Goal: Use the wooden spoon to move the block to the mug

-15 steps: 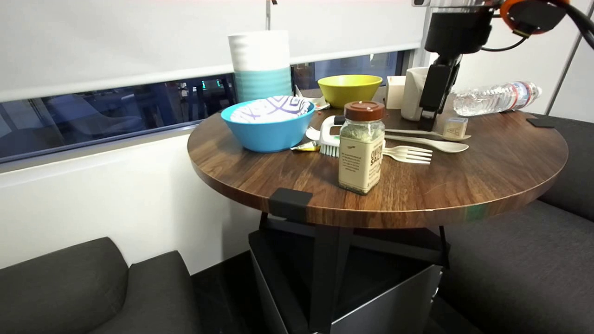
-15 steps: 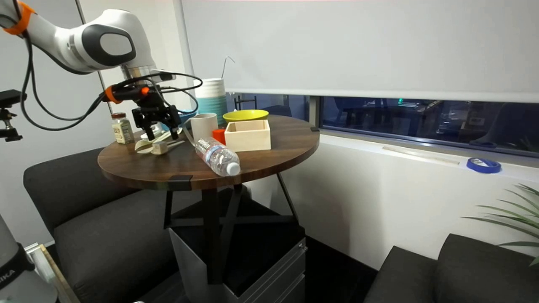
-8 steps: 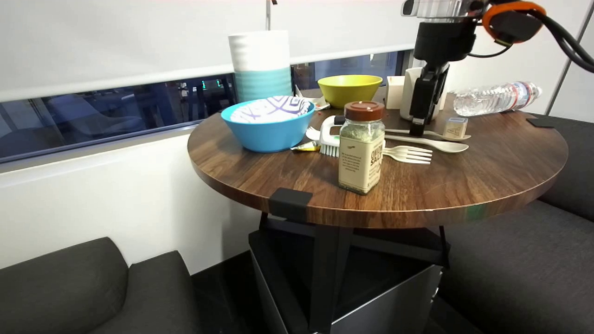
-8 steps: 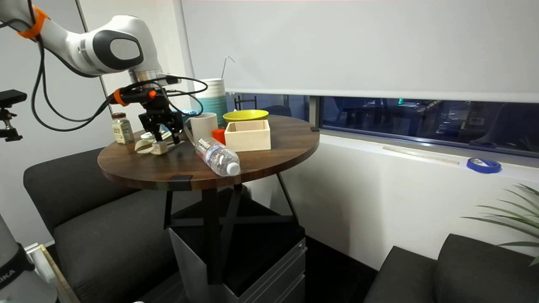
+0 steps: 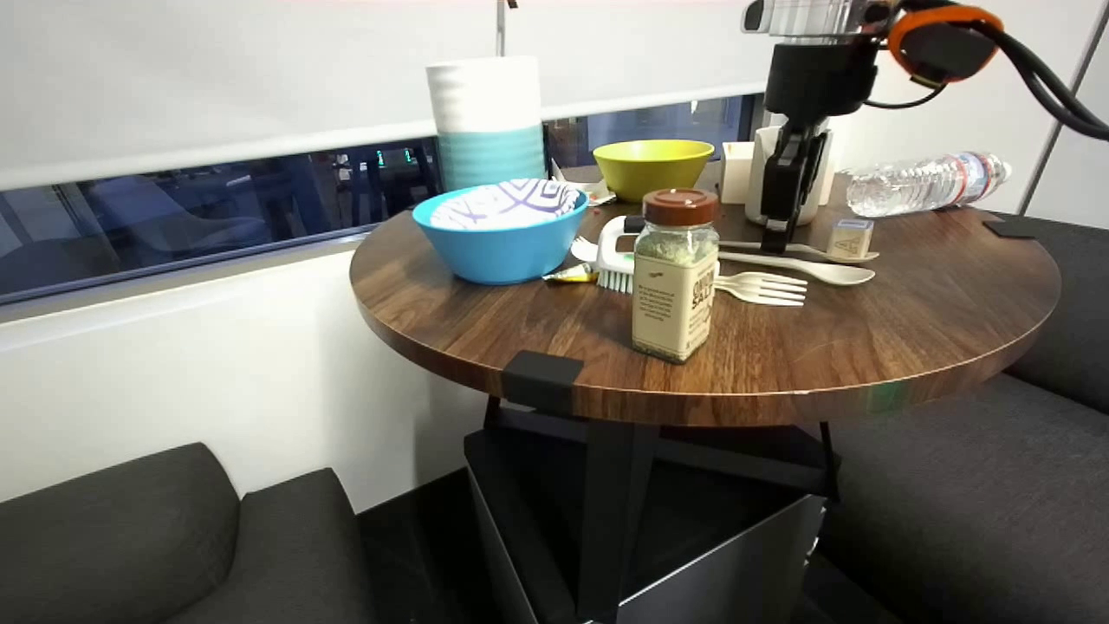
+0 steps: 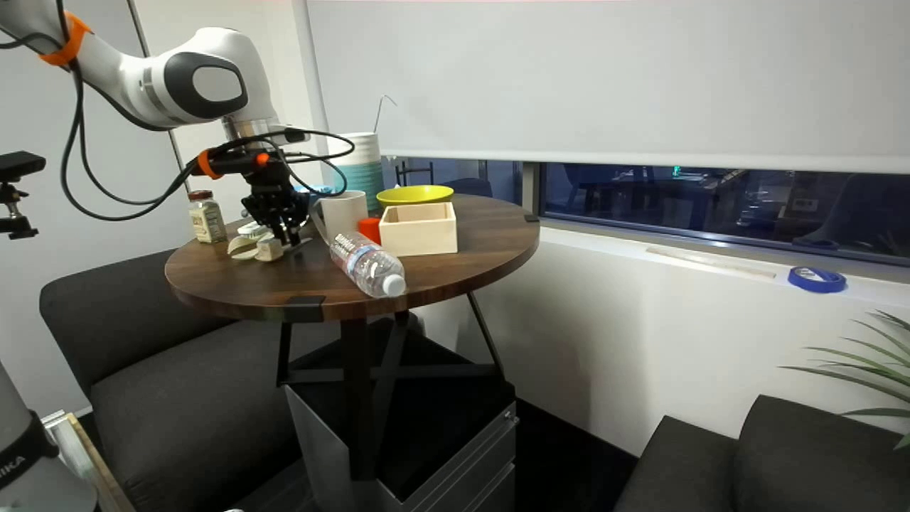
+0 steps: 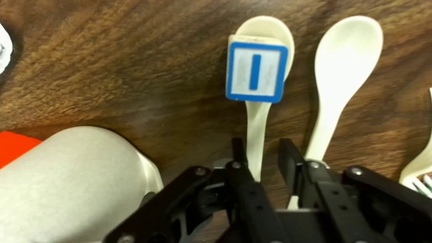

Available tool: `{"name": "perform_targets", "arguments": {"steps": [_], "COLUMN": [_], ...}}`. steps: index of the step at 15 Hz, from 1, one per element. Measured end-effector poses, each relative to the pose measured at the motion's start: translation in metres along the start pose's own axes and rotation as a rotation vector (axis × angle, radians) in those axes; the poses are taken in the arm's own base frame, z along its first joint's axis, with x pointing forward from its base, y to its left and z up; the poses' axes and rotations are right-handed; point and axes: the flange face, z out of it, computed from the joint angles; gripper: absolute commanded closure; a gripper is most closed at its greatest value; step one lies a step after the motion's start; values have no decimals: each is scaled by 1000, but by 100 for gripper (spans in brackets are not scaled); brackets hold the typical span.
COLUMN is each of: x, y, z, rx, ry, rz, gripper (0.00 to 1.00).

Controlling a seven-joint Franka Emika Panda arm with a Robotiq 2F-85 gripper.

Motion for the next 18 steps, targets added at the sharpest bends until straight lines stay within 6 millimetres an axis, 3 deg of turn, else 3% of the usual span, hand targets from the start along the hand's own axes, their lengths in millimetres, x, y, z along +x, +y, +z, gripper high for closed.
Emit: {"name": "perform_targets", "arguments": {"steps": [1,3,6,8,12,15,18], "x": [0,2,2,2,2,2,2], "y": [0,1,1,2,3,4,4], "z": [0,0,2,3,5,6,6], "rx": [0,0,1,2,3,5,5], "ry": [0,0,-4,-6,-10,-13,-13], "rz": [0,0,-2,-7,-12,-12,-12], "gripper": [45,34,33,40,67,78,80]}}
